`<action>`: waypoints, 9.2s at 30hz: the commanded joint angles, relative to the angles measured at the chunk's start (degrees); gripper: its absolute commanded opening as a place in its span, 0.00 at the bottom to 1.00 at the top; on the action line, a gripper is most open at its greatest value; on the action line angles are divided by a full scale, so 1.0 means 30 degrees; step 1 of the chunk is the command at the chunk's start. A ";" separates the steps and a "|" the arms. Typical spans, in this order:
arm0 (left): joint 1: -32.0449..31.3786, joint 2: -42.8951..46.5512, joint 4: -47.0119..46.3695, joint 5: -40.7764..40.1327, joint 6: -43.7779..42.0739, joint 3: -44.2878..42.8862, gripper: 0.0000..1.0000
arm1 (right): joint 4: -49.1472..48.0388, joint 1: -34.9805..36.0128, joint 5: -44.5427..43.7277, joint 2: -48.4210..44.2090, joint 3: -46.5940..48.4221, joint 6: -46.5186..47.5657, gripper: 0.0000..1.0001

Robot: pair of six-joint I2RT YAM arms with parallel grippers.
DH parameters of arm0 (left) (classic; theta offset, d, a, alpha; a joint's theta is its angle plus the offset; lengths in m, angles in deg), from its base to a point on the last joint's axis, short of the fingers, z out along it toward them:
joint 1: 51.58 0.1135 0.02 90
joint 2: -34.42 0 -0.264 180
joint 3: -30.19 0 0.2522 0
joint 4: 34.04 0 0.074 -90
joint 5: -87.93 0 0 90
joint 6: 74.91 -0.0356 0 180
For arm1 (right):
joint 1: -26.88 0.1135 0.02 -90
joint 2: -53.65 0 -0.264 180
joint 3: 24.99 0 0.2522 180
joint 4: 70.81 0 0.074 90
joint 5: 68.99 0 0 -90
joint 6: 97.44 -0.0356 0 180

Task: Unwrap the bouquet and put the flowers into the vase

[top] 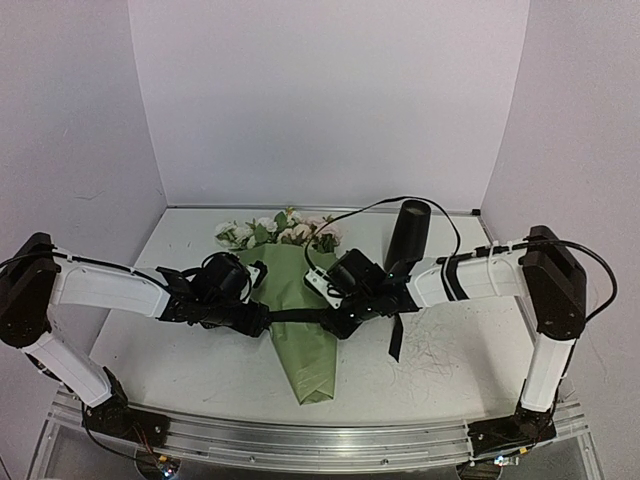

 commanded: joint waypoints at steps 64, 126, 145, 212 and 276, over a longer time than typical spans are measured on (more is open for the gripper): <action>0.0384 0.2982 0.0229 0.1402 -0.1497 -0.1659 0.65 | -0.2125 -0.1629 0.4725 -0.4966 -0.3525 -0.0557 0.48; -0.2340 -0.6020 0.5687 -0.2613 -0.4905 -1.3070 0.00 | -0.6389 -0.1286 0.1387 -0.8250 -0.7675 -0.2863 0.47; -0.0462 -0.0740 0.4734 -0.6869 0.1989 -0.6524 0.00 | -0.3628 -0.0127 0.3834 -0.3010 -0.1871 -0.1466 0.49; 0.7650 0.6366 0.6897 -0.8178 1.2901 0.1940 0.00 | 0.2710 -0.3118 -1.1835 -0.6669 -0.4375 -1.4274 0.00; 0.7682 -0.6982 -0.6122 1.0260 0.3792 -0.4772 0.55 | -0.7820 0.0545 0.3086 -0.0173 -0.3881 -1.3661 0.65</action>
